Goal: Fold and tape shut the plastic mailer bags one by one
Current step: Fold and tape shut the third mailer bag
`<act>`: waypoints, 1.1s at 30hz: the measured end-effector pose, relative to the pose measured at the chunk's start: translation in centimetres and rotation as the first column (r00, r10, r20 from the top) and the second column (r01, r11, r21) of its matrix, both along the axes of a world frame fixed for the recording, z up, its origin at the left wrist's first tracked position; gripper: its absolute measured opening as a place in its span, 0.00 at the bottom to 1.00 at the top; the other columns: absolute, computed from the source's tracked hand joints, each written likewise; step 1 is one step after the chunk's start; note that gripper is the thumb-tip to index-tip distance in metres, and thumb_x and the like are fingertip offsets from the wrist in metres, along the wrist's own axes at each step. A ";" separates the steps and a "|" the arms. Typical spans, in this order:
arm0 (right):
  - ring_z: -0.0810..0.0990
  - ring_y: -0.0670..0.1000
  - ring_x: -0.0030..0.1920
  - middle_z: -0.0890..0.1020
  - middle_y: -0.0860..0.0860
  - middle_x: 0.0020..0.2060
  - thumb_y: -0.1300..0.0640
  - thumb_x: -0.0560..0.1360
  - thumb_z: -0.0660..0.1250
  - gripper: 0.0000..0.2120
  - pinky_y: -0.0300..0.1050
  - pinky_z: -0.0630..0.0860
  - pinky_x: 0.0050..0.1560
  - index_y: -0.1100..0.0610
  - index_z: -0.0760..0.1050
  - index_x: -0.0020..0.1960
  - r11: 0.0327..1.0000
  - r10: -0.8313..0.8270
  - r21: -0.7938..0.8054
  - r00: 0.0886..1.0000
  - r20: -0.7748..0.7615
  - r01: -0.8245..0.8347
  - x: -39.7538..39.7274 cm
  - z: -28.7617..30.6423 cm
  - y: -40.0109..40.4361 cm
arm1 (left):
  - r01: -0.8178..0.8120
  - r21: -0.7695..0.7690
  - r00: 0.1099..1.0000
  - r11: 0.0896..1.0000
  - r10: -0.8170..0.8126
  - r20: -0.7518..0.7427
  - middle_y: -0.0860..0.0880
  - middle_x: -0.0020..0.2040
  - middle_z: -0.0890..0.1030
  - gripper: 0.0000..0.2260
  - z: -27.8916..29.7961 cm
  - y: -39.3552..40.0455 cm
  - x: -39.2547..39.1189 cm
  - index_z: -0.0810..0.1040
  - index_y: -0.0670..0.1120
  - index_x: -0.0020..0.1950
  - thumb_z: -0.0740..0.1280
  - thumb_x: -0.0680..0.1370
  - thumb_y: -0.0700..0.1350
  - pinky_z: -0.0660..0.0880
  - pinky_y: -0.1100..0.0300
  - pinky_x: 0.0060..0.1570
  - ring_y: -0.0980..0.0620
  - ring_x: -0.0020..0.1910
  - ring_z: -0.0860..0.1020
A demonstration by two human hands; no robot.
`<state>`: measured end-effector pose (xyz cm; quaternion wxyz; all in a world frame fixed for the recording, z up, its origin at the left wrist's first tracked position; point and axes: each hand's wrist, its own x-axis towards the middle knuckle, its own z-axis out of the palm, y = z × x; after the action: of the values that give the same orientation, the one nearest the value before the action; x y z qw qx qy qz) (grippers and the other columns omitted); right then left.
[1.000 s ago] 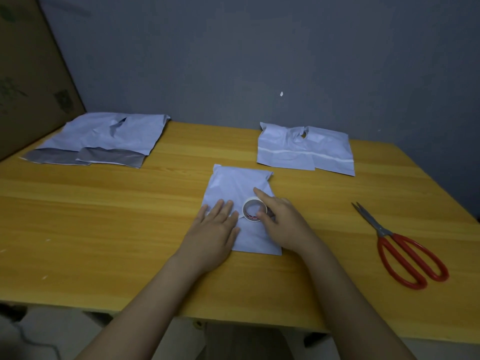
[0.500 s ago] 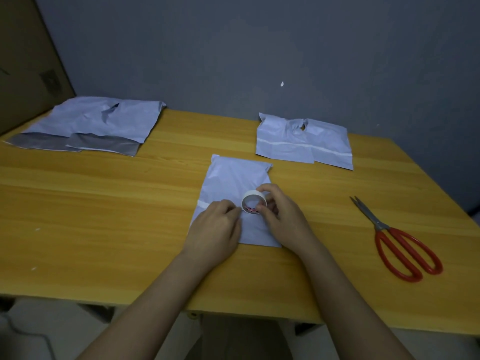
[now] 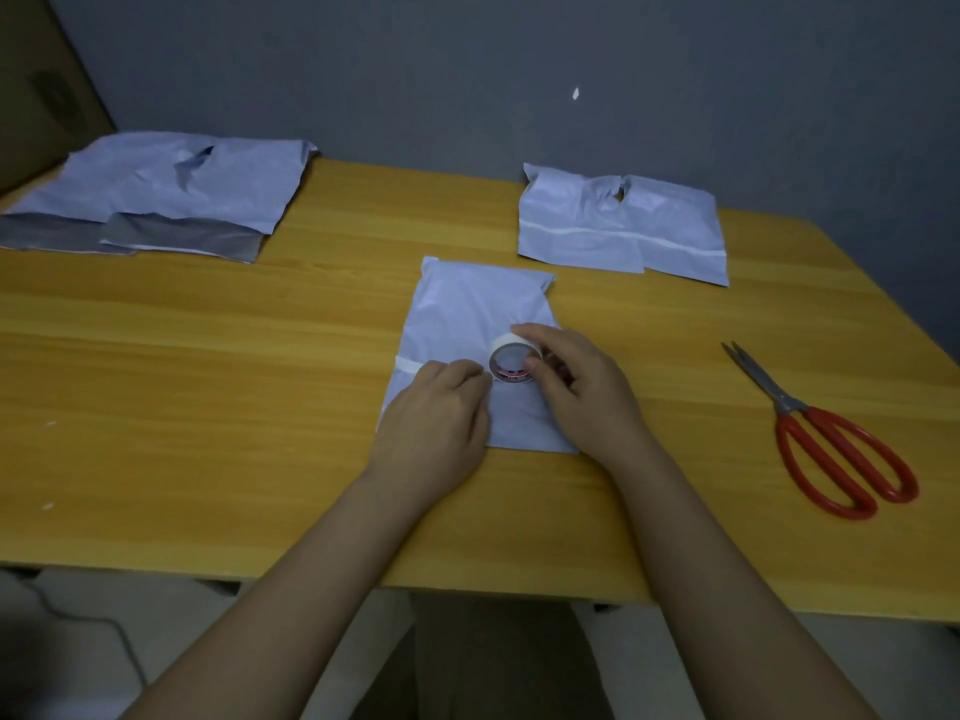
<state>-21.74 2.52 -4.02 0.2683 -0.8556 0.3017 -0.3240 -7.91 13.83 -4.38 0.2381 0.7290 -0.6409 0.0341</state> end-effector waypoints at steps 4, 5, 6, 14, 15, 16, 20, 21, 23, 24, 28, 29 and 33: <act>0.73 0.37 0.43 0.74 0.37 0.44 0.60 0.79 0.63 0.16 0.40 0.73 0.43 0.50 0.75 0.65 1.000 0.001 -0.025 1.000 -0.003 -0.001 0.0 0.0 -0.1 | -0.013 0.007 1.000 1.000 0.013 -0.003 0.47 0.49 0.80 0.18 -0.1 -0.1 -0.1 0.80 0.43 0.52 0.54 0.74 0.47 0.78 0.54 0.38 0.45 0.46 0.76; 0.72 0.36 0.43 0.73 0.36 0.44 0.61 0.79 0.62 0.16 0.39 0.72 0.43 0.50 0.75 0.65 0.999 0.002 -0.042 1.000 -0.007 -0.002 0.0 0.0 0.0 | -0.019 0.005 1.000 1.000 0.019 -0.003 0.47 0.49 0.80 0.17 -0.2 -0.1 -0.1 0.79 0.43 0.52 0.54 0.74 0.47 0.78 0.54 0.39 0.44 0.46 0.76; 0.72 0.36 0.43 0.73 0.36 0.44 0.61 0.79 0.62 0.16 0.39 0.71 0.43 0.50 0.75 0.65 0.998 0.002 -0.059 1.000 -0.012 -0.003 0.0 0.0 0.0 | -0.025 0.003 1.000 1.000 0.025 -0.002 0.47 0.49 0.80 0.18 -0.2 -0.1 -0.2 0.79 0.43 0.52 0.53 0.74 0.47 0.78 0.54 0.39 0.44 0.46 0.76; 0.75 0.48 0.48 0.78 0.47 0.46 0.58 0.78 0.60 0.17 0.49 0.75 0.41 0.51 0.75 0.65 0.983 -0.019 -0.186 0.999 -0.047 0.010 -0.2 0.0 -0.1 | -0.050 -0.011 0.998 0.999 0.050 -0.024 0.49 0.51 0.79 0.18 -0.6 -0.3 -0.2 0.79 0.45 0.54 0.53 0.74 0.48 0.76 0.53 0.42 0.45 0.49 0.74; 0.75 0.48 0.47 0.78 0.47 0.46 0.58 0.78 0.60 0.17 0.47 0.74 0.39 0.50 0.75 0.65 0.979 -0.023 -0.202 0.998 -0.054 0.011 -0.1 0.0 -0.1 | -0.052 -0.013 0.998 0.999 0.051 -0.026 0.49 0.51 0.79 0.18 -0.6 -0.3 -0.2 0.79 0.45 0.55 0.53 0.75 0.48 0.76 0.53 0.42 0.45 0.49 0.74; 0.75 0.47 0.47 0.78 0.47 0.46 0.59 0.78 0.60 0.18 0.45 0.73 0.37 0.50 0.75 0.66 0.975 -0.026 -0.220 0.998 -0.063 0.011 -0.1 0.0 -0.1 | -0.054 -0.014 0.998 0.998 0.054 -0.025 0.49 0.51 0.79 0.18 -0.6 -0.3 -0.2 0.79 0.45 0.55 0.53 0.75 0.48 0.76 0.54 0.42 0.45 0.49 0.74; 0.73 0.42 0.42 0.78 0.46 0.47 0.59 0.78 0.60 0.18 0.40 0.67 0.32 0.49 0.74 0.66 0.962 -0.048 -0.271 0.995 -0.091 0.021 -0.3 0.1 -0.2 | -0.057 -0.021 0.998 0.998 0.057 -0.019 0.50 0.51 0.79 0.17 -0.6 -0.4 -0.2 0.79 0.45 0.55 0.54 0.75 0.48 0.76 0.55 0.42 0.45 0.48 0.75; 0.73 0.43 0.41 0.78 0.45 0.47 0.59 0.78 0.60 0.18 0.40 0.66 0.31 0.49 0.74 0.66 0.960 -0.054 -0.278 0.994 -0.097 0.025 -0.4 0.1 -0.2 | -0.055 -0.021 0.998 0.998 0.055 -0.019 0.50 0.51 0.79 0.18 -0.7 -0.4 -0.2 0.79 0.45 0.55 0.54 0.75 0.48 0.76 0.55 0.43 0.45 0.48 0.75; 0.73 0.44 0.40 0.78 0.45 0.48 0.58 0.77 0.59 0.19 0.39 0.64 0.31 0.48 0.74 0.67 0.955 -0.061 -0.297 0.992 -0.111 0.026 -0.4 0.1 -0.1 | -0.058 -0.017 0.998 0.998 0.058 -0.020 0.50 0.51 0.79 0.18 -0.6 -0.3 -0.2 0.79 0.45 0.55 0.53 0.75 0.48 0.76 0.54 0.42 0.45 0.49 0.75; 0.73 0.45 0.39 0.78 0.45 0.48 0.58 0.77 0.59 0.19 0.40 0.64 0.30 0.48 0.74 0.67 0.952 -0.061 -0.306 0.991 -0.118 0.023 -0.5 0.1 -0.1 | -0.062 -0.014 0.998 0.998 0.061 -0.021 0.50 0.51 0.79 0.18 -0.6 -0.3 -0.3 0.79 0.45 0.55 0.53 0.75 0.48 0.76 0.55 0.41 0.45 0.49 0.75; 0.74 0.49 0.36 0.77 0.47 0.48 0.59 0.77 0.58 0.21 0.44 0.68 0.27 0.48 0.73 0.68 0.944 -0.063 -0.329 0.988 -0.138 0.014 -0.6 0.4 -0.1 | -0.071 -0.009 0.997 0.997 0.070 -0.027 0.50 0.51 0.79 0.18 -0.5 -0.3 -0.4 0.79 0.46 0.55 0.52 0.75 0.49 0.75 0.55 0.40 0.45 0.50 0.75; 0.74 0.50 0.35 0.77 0.47 0.48 0.60 0.76 0.58 0.21 0.45 0.69 0.27 0.48 0.73 0.68 0.944 -0.061 -0.330 0.989 -0.137 0.012 -0.6 0.4 -0.1 | -0.071 -0.011 0.997 0.997 0.071 -0.029 0.50 0.51 0.79 0.18 -0.5 -0.3 -0.4 0.78 0.46 0.55 0.52 0.75 0.49 0.75 0.55 0.40 0.45 0.50 0.75; 0.72 0.48 0.35 0.76 0.47 0.47 0.63 0.75 0.58 0.23 0.44 0.68 0.26 0.48 0.73 0.67 0.945 -0.035 -0.326 0.992 -0.118 -0.005 -0.7 0.3 -0.2 | -0.080 -0.014 0.996 0.997 0.079 -0.034 0.50 0.51 0.79 0.19 -0.4 -0.3 -0.4 0.78 0.46 0.55 0.52 0.75 0.49 0.75 0.55 0.41 0.45 0.50 0.75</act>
<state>-22.43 2.29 -3.73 0.1020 -0.9040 0.2666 -0.3184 -8.30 13.56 -4.82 0.2529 0.7525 -0.6070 0.0363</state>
